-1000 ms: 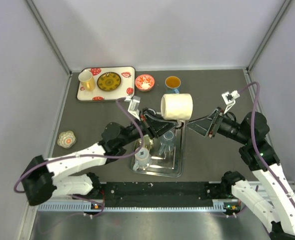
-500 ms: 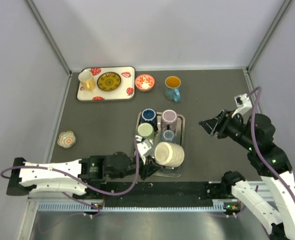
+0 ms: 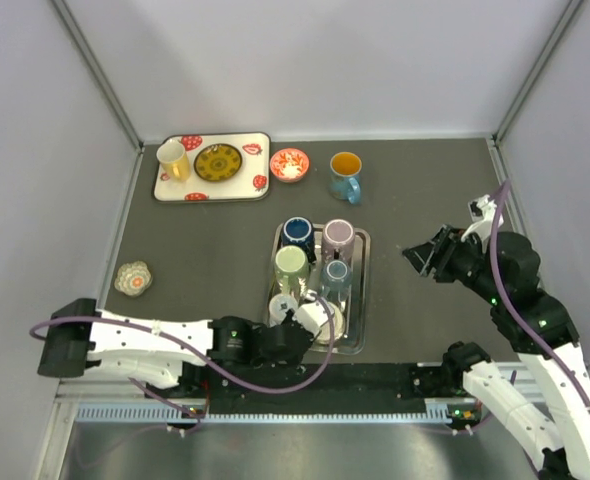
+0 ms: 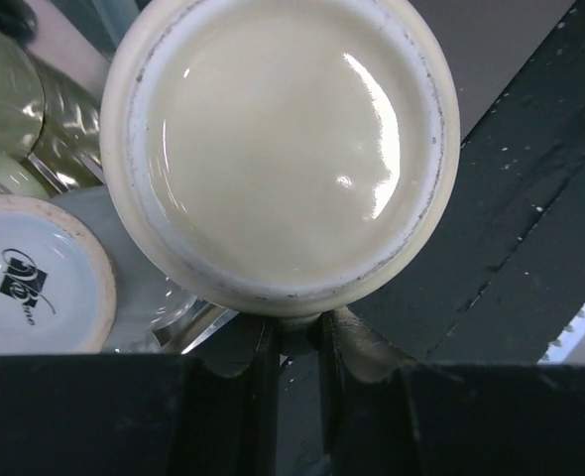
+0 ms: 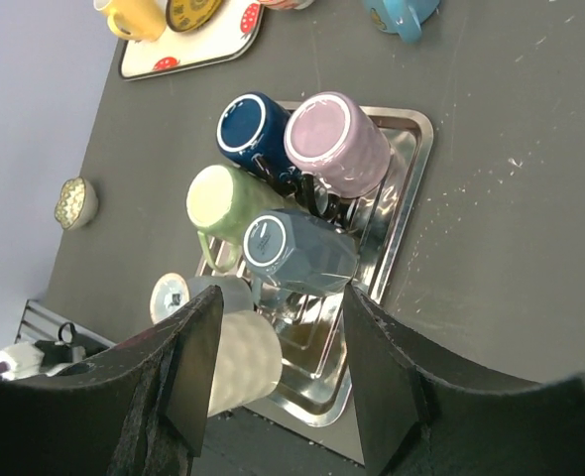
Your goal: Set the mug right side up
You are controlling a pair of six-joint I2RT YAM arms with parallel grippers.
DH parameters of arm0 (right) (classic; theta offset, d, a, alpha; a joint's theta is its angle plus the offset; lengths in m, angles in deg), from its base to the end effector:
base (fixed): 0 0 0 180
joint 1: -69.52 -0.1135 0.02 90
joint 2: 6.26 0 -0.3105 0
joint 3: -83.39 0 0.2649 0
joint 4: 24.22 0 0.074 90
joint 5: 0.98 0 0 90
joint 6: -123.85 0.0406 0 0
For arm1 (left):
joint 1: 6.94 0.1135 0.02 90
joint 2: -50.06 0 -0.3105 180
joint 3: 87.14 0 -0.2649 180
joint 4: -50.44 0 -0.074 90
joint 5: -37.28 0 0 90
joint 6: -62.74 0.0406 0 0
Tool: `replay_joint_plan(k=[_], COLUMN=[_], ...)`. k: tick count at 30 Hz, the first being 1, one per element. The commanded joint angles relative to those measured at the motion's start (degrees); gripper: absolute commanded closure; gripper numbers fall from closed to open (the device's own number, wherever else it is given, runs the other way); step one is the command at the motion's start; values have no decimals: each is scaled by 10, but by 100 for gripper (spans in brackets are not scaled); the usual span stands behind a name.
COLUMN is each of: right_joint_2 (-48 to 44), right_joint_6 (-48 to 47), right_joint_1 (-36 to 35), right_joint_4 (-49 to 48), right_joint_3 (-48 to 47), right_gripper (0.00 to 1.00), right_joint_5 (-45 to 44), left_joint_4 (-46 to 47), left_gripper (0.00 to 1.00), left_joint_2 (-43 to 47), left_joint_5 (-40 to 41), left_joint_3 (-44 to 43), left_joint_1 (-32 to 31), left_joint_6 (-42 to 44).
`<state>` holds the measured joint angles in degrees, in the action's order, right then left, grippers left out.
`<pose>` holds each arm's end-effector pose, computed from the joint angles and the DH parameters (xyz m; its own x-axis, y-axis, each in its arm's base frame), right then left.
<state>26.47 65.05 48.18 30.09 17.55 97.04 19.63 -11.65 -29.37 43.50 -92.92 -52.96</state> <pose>0.0791 0.0370 0.3848 -0.5375 0.3407 -0.7713 -0.2374 0.8166 0.5261 0.0310 -0.2111 0.2541 -0.4316 0.4619 -0.7749 0.7862 0.6138 -0.0720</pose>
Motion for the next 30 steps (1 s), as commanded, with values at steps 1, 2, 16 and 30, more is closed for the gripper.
replay_joint_plan(k=[1, 2, 16, 30], right_joint_2=[-9, -8, -16, -19], right_joint_6=[-6, -6, 2, 4], right_joint_1=[-5, -5, -6, -5], right_joint_4=[-9, -10, -28, -34], right_joint_3=[5, 5, 41, 56], right_gripper=[48, 48, 48, 48], right_joint_5=[-8, -8, 7, 8], left_joint_4=[22, 28, 77, 56], left_gripper=[100, 100, 100, 100], left_joint_2=[-33, -34, -114, -135], left_joint_5=[37, 35, -8, -26], left_joint_3=[-39, -36, -26, -17], left_joint_1=[-1, -2, 26, 92], left_joint_6=[-46, -46, -62, -103])
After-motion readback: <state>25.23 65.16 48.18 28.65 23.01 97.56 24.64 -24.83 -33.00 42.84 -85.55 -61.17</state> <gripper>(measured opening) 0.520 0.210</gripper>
